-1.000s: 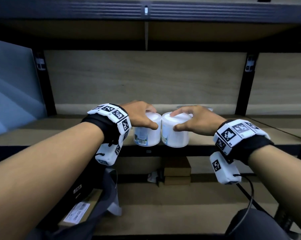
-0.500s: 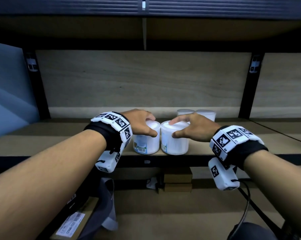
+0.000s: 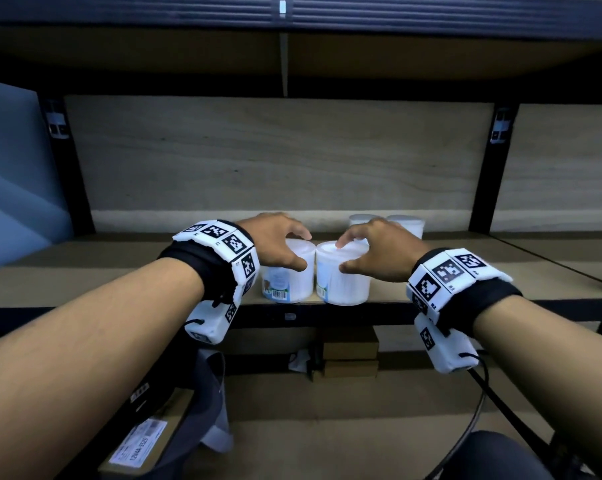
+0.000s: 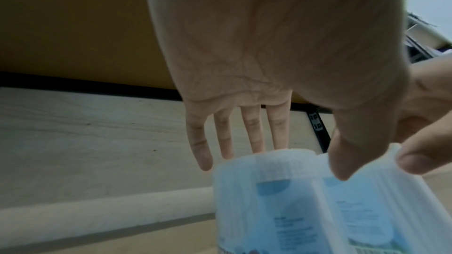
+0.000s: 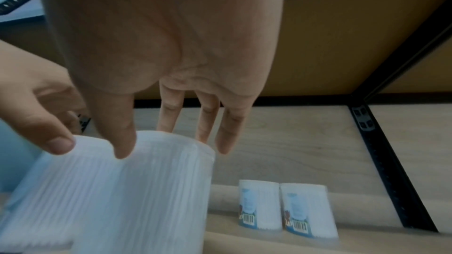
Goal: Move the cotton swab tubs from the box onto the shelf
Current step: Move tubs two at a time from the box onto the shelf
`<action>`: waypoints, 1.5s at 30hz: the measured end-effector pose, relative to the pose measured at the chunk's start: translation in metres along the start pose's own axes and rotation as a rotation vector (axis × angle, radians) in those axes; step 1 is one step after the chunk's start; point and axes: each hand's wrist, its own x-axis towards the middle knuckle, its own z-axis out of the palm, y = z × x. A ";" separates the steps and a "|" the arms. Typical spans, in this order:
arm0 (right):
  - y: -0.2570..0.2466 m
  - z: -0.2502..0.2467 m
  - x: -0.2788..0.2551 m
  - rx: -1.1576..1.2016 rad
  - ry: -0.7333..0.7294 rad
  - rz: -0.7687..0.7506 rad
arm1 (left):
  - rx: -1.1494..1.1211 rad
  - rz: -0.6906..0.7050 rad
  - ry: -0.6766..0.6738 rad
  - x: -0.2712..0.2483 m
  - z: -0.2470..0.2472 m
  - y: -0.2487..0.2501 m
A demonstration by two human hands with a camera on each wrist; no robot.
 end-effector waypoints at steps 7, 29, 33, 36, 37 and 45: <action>-0.013 0.008 -0.003 -0.068 0.109 -0.011 | 0.071 0.052 0.061 -0.008 0.000 0.006; 0.008 0.023 0.085 -0.043 0.055 0.049 | -0.020 -0.012 0.059 0.065 0.010 -0.018; 0.018 0.023 0.106 -0.053 0.038 0.015 | -0.003 0.004 0.058 0.083 0.012 -0.020; 0.023 0.027 0.121 -0.057 0.031 0.025 | 0.001 0.005 0.048 0.097 0.013 -0.024; 0.026 0.030 0.127 -0.063 0.035 0.035 | 0.003 0.006 0.050 0.102 0.015 -0.025; 0.035 0.035 0.162 -0.086 -0.008 0.083 | 0.012 -0.027 0.058 0.134 0.016 -0.039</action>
